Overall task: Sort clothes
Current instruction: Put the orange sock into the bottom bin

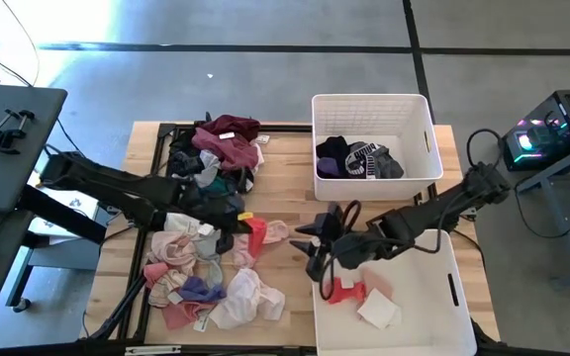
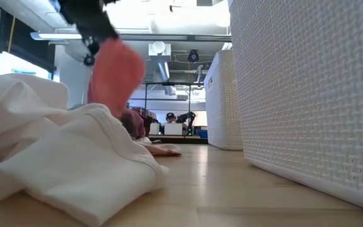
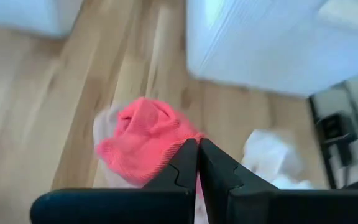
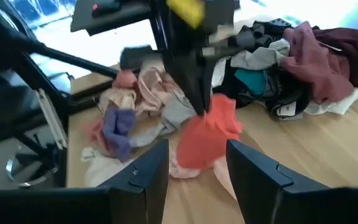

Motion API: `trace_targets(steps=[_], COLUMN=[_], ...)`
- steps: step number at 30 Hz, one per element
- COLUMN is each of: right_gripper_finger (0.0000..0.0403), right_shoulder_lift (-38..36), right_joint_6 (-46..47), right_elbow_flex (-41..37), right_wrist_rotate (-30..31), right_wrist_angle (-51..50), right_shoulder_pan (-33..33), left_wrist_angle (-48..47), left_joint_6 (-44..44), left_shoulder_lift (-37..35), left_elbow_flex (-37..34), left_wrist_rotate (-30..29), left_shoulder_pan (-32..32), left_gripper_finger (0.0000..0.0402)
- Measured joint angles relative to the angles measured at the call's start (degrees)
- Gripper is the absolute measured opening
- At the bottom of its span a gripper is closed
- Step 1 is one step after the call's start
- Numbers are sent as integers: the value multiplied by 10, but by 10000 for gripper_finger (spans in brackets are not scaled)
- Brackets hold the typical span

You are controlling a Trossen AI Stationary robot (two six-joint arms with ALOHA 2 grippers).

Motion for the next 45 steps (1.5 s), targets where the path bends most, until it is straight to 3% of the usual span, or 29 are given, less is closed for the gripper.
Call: trace_targets(steps=[6, 16, 20, 26, 33, 38, 45], right_gripper_finger=[162, 250, 249, 184, 22, 17, 7], right_shoulder_lift=[49, 95, 95, 95, 95, 77, 45], right_joint_6=[-21, -87, -91, -123, -102, -73, -56], right_elbow_flex=[0, 0, 0, 0, 0, 15, 149], right_wrist_rotate=[-4, -1, -44, -117, -117, -60, -11], right_wrist_angle=[44, 144, 155, 200, 201, 163, -63], right_shoulder_pan=[-21, -75, -93, -104, -104, -85, -24], left_wrist_angle=[56, 101, 134, 173, 202, 206, 175], left_joint_6=[4, 3, 3, 2, 2, 8, 18], left_shoulder_lift=[-22, -22, -22, -22, -23, -31, -50], left_elbow_flex=[34, 38, 38, 38, 38, 38, 38], left_wrist_rotate=[0, 0, 5, 5, 6, 6, -14], left_shoulder_pan=[0, 0, 0, 0, 0, 0, 0], left_gripper_finger=[0, 0, 0, 0, 0, 17, 86])
